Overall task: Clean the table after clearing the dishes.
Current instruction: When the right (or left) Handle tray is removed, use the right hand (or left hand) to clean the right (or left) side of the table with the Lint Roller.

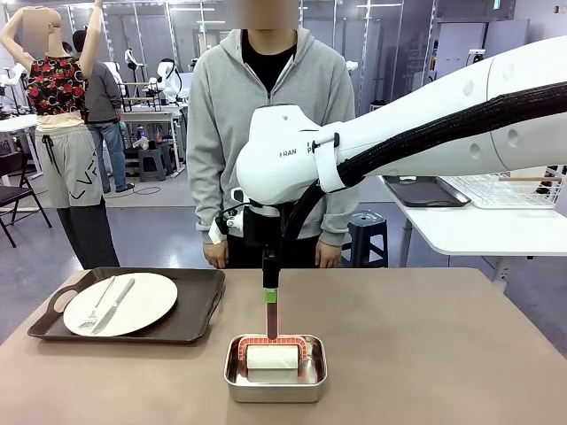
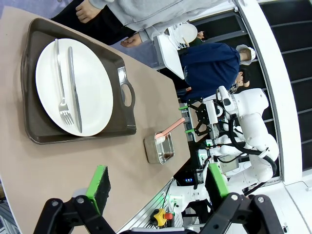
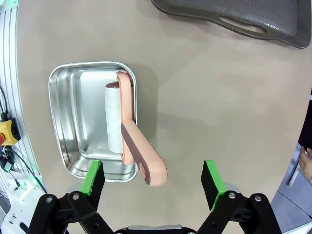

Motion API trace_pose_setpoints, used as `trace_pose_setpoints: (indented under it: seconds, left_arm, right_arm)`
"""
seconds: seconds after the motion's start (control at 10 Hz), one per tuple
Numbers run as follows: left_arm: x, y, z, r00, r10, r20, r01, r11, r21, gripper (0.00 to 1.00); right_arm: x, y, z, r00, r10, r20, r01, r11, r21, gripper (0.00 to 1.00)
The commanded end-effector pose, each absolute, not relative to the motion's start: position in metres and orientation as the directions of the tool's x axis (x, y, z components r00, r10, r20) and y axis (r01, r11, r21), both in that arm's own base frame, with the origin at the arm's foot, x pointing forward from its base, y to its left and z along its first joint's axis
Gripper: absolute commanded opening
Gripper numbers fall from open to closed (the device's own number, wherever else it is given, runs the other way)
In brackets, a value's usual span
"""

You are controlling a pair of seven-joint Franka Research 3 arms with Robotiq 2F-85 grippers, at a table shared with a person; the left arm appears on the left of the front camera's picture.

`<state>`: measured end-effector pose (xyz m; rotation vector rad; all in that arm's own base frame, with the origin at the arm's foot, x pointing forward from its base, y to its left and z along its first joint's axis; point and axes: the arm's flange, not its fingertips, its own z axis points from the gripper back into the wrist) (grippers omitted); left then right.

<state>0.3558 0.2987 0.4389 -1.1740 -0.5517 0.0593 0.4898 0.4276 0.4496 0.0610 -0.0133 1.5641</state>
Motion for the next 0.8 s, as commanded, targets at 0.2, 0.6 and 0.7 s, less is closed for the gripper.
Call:
trace_pose_setpoints:
  seconds: [0.2,0.6,0.7]
  left_arm:
    - [0.354,0.300,0.441,0.863,0.325,0.386,0.243,0.403,-0.882,1.00]
    - [0.354,0.300,0.441,0.863,0.325,0.386,0.243,0.403,-0.882,1.00]
    - [0.354,0.300,0.441,0.863,0.325,0.386,0.243,0.403,-0.882,1.00]
  right_arm:
    - [0.488,0.429,0.451,0.003,0.999,0.053,-1.000,0.001,0.029,1.00]
    - [0.513,0.393,0.506,0.176,0.950,0.259,-0.974,0.130,0.183,1.00]
    - [0.518,0.373,0.516,0.263,0.909,0.325,-0.948,0.181,0.261,1.00]
